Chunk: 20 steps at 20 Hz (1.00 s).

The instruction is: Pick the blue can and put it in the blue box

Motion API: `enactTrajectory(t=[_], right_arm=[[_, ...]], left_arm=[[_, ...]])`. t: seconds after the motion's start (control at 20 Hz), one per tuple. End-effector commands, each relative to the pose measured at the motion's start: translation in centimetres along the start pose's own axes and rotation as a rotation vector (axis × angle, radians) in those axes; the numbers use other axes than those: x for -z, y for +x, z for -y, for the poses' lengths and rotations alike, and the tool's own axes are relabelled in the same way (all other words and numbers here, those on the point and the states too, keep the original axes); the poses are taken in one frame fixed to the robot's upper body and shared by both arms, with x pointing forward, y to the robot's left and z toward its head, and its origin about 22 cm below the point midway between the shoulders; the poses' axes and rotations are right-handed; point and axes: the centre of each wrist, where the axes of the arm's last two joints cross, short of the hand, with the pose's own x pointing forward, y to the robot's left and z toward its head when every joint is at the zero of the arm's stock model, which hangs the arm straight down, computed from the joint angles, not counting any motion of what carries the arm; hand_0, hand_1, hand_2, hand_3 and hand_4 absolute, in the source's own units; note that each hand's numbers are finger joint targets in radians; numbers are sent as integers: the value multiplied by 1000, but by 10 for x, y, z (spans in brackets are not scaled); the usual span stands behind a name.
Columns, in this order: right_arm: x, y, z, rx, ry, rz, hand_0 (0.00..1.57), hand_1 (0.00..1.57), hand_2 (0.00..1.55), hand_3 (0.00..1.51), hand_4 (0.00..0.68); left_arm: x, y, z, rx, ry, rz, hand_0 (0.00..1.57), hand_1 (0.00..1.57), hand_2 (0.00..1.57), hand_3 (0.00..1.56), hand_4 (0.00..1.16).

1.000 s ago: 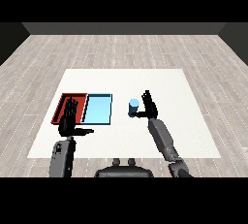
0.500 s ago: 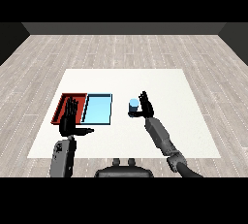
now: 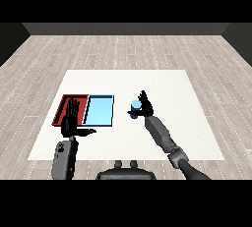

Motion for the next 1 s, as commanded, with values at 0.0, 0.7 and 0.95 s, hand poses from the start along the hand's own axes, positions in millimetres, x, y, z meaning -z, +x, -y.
enactTrajectory(t=[0.0,0.7,0.95], right_arm=[[0,-2,-1,-6,10,-19,0,0,0,0,0],[0,-14,-7,-196,-199,-28,1538,1538,1508,1477,642],[5,-12,-8,-294,-203,-55,1495,1495,1474,1432,616]], left_arm=[[1,-2,-3,-22,0,0,0,0,0,0,0],[8,3,-3,-4,-3,7,0,0,0,0,0],[1,13,-14,-9,-1,-4,0,0,0,0,0]])
